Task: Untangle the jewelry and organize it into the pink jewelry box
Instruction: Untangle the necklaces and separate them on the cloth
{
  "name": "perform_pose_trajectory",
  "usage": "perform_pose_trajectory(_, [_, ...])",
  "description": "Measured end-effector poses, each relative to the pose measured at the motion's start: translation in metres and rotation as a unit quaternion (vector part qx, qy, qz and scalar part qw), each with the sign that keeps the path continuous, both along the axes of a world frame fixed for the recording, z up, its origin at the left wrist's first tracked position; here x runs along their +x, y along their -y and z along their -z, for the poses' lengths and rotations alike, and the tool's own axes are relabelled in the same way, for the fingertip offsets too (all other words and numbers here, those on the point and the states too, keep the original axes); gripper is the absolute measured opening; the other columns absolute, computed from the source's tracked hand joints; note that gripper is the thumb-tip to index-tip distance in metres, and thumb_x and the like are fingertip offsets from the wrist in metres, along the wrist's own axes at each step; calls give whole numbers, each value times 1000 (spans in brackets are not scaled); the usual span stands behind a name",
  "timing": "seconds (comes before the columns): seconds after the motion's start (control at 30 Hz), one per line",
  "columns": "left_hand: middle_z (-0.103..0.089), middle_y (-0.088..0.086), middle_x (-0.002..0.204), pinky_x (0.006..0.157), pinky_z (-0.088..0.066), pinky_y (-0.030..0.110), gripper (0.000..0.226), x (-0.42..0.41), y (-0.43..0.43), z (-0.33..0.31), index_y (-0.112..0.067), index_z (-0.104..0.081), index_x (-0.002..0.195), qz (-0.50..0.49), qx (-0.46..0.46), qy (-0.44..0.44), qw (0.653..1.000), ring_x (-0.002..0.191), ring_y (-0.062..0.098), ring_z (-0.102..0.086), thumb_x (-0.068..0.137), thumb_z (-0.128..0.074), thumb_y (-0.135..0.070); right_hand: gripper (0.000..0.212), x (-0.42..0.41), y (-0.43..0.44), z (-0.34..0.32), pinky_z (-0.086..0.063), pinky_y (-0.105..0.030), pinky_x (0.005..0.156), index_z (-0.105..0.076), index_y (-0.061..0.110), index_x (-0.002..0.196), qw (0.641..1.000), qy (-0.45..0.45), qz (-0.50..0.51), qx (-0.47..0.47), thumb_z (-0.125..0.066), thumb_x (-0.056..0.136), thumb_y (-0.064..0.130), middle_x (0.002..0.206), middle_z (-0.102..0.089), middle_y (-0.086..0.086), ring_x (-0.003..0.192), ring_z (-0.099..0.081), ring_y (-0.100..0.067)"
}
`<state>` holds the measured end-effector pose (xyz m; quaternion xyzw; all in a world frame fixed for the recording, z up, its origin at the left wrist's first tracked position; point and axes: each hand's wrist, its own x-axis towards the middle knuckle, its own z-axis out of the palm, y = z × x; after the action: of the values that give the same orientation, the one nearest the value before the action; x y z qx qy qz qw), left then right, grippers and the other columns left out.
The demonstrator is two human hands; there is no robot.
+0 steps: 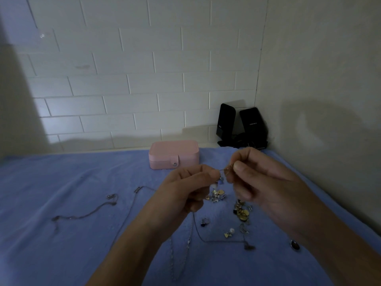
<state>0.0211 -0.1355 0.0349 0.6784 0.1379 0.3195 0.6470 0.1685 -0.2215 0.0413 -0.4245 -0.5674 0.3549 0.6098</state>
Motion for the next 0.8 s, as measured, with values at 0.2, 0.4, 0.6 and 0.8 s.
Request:
perform_pose_trajectory(0.2, [-33, -10, 41, 39, -20, 15, 23, 1, 1, 1, -13, -75, 79, -63, 42, 9, 997, 40, 6, -18, 68, -69, -32, 11, 1, 0, -2, -33, -14, 47, -57, 12, 84, 993, 92, 49, 50, -49, 88, 19, 70, -57, 3, 47, -33, -9])
perform_pose_trajectory(0.4, [-26, -2, 43, 39, -24, 13, 15, 2, 4, -2, -19, -76, 70, -91, 62, 18, 994, 39, 7, -17, 59, -74, -30, 12, -1, 0, -1, -41, -17, 52, -60, 24, 81, 987, 134, 73, 46, -50, 86, 27, 67, -53, 3, 51, -46, -8])
perform_pose_trajectory(0.6, [-26, 6, 50, 41, -27, 9, 6, 0, 6, -2, -17, -73, 66, -80, 63, 23, 995, 40, 6, -19, 65, -72, -22, 11, -2, 1, -1, -44, -19, 53, -60, 20, 83, 990, 121, 60, 48, -51, 85, 27, 68, -57, 5, 52, -53, -10])
perform_pose_trajectory(0.8, [-46, -3, 52, 42, -23, 14, 10, -1, 0, 1, -25, -67, 63, -30, 68, 7, 997, 42, 4, -25, 72, -66, -21, 11, 2, 0, -1, -48, -13, 76, -65, 24, 82, 984, 132, 100, 66, -54, 83, 28, 82, -66, 6, 82, -63, -4])
